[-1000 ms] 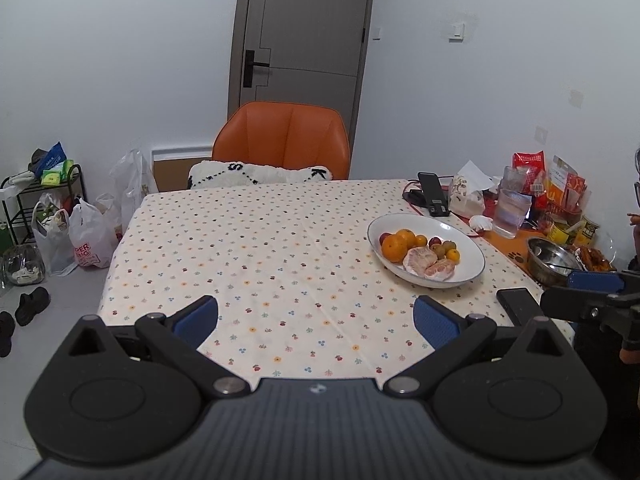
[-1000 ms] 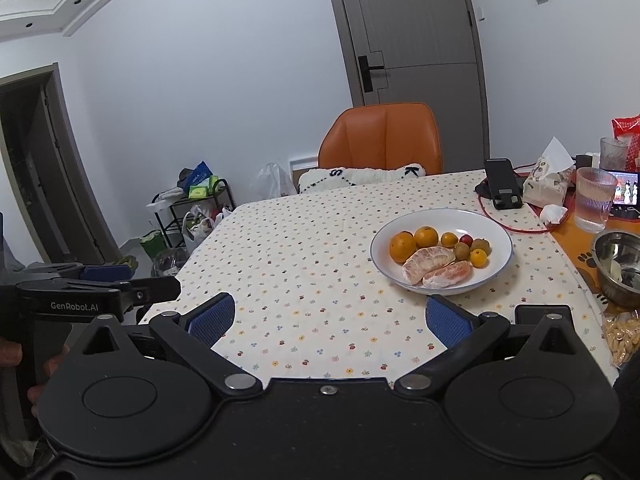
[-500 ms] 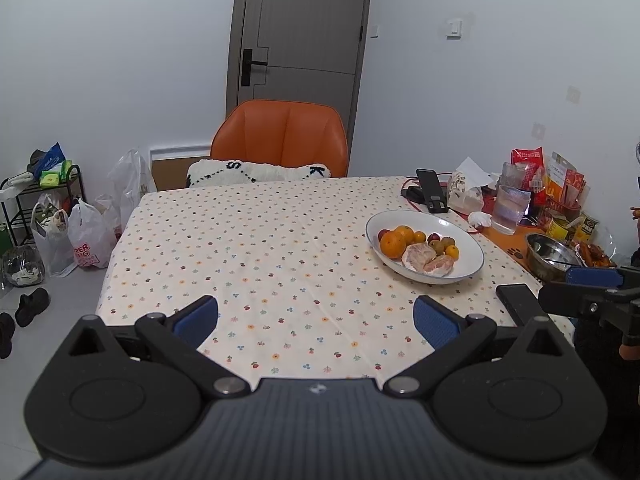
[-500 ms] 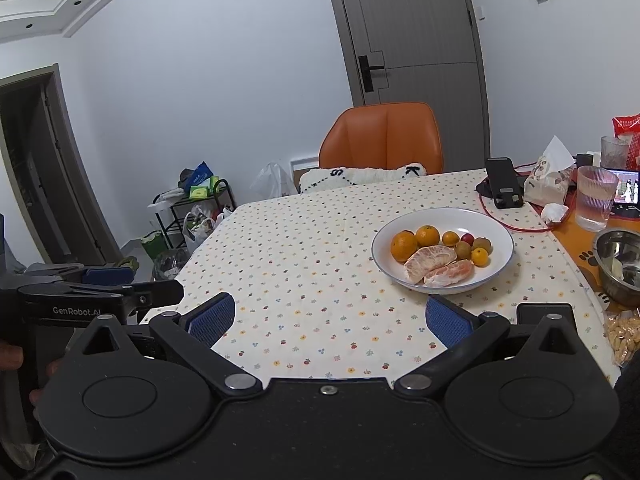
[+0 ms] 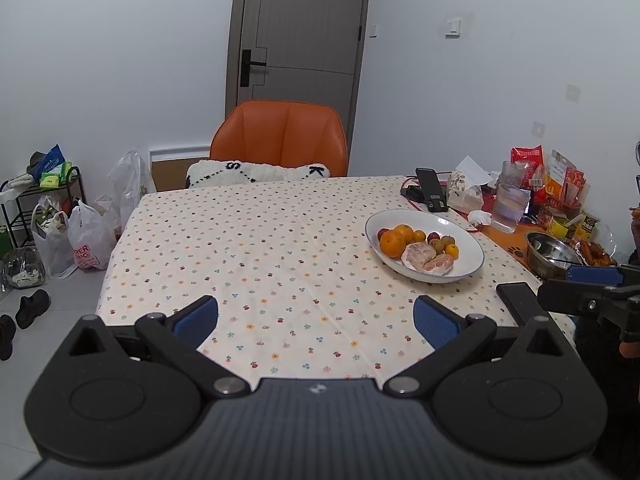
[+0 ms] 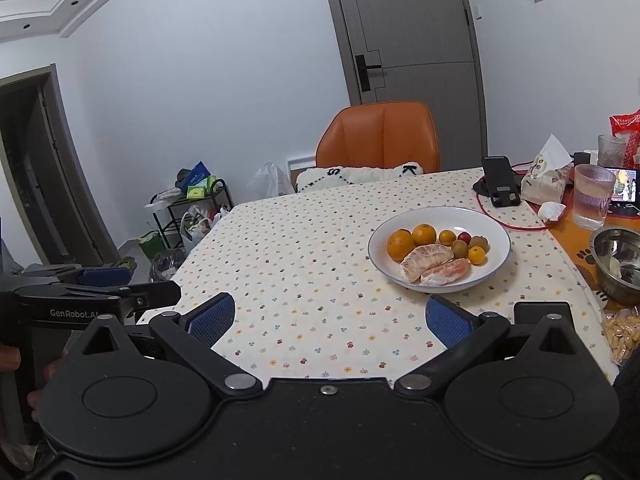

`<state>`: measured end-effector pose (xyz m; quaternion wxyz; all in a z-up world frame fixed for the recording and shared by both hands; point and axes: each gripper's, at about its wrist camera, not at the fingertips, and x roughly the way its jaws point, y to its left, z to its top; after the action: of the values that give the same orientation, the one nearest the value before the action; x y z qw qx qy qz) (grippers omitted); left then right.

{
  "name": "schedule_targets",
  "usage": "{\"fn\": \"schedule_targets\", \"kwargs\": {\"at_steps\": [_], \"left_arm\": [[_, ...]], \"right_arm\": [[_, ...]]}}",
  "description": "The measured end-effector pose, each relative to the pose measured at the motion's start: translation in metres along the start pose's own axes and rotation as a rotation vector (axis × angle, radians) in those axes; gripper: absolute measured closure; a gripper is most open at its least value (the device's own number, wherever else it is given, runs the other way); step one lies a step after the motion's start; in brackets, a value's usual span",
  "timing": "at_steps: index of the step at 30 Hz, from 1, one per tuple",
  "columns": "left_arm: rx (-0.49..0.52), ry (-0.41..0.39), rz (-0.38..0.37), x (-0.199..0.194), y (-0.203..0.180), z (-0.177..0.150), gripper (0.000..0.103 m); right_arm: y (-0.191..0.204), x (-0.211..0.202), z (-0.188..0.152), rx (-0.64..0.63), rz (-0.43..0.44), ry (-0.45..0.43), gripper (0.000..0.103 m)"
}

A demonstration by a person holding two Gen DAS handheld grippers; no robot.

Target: Organize fruits

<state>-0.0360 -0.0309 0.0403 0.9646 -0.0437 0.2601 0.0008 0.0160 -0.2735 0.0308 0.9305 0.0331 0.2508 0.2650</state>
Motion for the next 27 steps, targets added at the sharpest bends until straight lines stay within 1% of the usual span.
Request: {"fn": "schedule_targets", "kwargs": {"at_steps": [15,23,27], "left_arm": [[-0.002,0.0,0.001,0.0013,0.0028,-0.0004,0.0],[0.013,-0.006,0.021,0.0001,0.0014,0.0002,0.0],[0.009,-0.007,0.019,-0.0008,0.0032,0.0008,0.0]], "right_arm": [[0.0006,0.0,-0.001,-0.001,0.004,-0.002,0.0],[0.0006,-0.0005,0.0001,-0.001,0.001,-0.005,0.0],[0.0001,-0.0001,0.0,-0.001,0.0,-0.005,0.0]]}}
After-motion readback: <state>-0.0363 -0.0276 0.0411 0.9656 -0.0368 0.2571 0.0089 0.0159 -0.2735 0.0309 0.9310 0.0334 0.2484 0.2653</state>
